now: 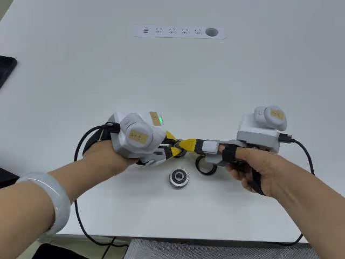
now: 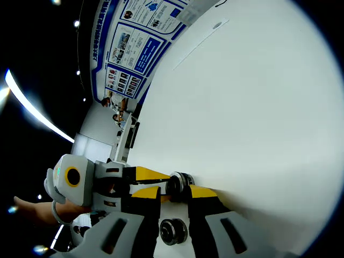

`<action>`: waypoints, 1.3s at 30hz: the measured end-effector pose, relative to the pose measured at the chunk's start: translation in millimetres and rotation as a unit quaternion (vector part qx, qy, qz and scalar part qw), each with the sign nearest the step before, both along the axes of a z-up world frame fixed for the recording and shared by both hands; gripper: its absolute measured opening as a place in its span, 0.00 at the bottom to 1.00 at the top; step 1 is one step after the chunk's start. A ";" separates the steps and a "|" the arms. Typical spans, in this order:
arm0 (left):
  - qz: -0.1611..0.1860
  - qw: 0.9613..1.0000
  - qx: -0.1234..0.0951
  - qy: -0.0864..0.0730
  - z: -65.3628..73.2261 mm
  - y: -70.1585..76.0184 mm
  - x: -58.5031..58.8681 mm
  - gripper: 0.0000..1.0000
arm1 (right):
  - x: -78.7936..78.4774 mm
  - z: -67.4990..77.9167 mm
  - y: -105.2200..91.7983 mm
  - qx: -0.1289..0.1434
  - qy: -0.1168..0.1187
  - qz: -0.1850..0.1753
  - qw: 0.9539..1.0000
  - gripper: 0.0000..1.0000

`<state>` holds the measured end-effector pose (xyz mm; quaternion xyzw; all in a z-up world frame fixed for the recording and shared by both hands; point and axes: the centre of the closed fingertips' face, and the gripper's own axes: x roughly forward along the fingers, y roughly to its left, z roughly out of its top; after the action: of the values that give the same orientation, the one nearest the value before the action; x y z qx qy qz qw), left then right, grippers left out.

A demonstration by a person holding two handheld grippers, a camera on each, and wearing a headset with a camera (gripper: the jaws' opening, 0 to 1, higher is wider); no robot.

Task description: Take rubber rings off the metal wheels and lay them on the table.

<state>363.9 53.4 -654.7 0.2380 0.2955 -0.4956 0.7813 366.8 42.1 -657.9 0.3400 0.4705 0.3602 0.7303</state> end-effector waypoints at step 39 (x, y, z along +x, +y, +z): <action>-0.004 1.000 0.001 0.001 0.2 0.4 -1.7 0.13 | -2.5 -2.9 -6.0 -0.018 0.002 -0.003 1.000 0.02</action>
<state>362.2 53.8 -654.5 0.2394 0.2959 -0.4989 0.7786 364.3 36.0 -660.9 0.3292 0.4770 0.3489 0.7364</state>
